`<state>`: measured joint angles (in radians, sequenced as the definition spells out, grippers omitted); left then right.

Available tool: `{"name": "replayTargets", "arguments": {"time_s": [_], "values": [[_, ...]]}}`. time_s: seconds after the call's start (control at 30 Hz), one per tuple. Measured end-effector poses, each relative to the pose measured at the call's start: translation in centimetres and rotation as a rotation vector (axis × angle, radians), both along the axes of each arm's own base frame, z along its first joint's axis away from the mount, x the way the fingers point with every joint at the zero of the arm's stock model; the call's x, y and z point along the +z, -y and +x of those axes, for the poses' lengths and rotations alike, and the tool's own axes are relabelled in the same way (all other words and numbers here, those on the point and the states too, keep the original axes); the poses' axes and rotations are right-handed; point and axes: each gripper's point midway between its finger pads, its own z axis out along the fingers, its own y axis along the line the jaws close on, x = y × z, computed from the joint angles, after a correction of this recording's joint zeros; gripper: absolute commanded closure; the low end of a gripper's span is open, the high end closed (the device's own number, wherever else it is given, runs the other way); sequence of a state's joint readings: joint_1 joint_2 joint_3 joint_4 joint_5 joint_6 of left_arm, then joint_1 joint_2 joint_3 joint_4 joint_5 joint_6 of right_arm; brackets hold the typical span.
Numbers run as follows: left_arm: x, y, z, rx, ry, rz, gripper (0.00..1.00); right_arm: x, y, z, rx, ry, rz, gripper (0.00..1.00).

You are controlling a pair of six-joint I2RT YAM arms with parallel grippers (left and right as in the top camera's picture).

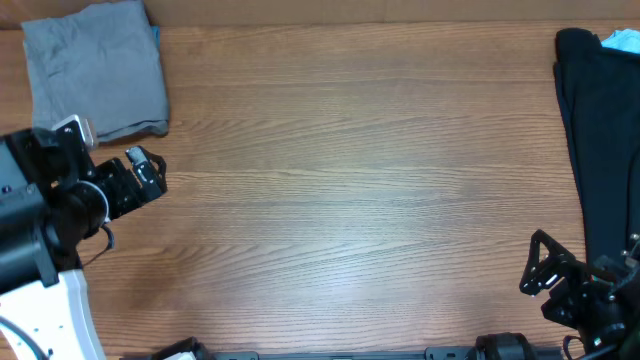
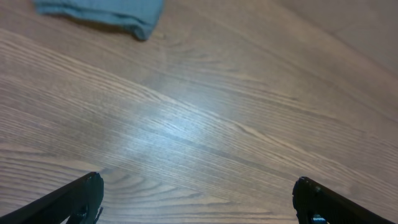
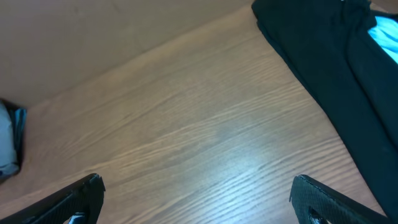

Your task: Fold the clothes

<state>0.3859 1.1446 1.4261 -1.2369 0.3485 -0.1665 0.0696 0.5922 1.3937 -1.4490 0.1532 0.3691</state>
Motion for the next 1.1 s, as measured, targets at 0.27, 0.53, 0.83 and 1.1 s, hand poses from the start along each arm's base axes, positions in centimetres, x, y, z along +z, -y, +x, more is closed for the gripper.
{"name": "replayTargets", "arguments": {"time_s": [0.27,0.53,0.83,1.1], "values": [[-3.8,-0.9,2.1,0.000,-0.138,-0.056,0.00,-0.3,0.0,-0.2,0.000,-0.013,-0.001,0.00],[-8.2,-1.5,3.8,0.000,-0.282,-0.114,0.00,-0.4,0.0,-0.3,0.000,-0.019,-0.002,0.00],[-12.8,-2.0,4.9,0.000,-0.425,-0.172,0.00,-1.5,-0.1,4.3,0.026,0.152,-0.056,0.00],[-15.7,-2.2,5.4,0.000,-0.506,-0.207,0.00,-7.3,-0.6,9.8,0.039,0.364,-0.067,0.00]]}}
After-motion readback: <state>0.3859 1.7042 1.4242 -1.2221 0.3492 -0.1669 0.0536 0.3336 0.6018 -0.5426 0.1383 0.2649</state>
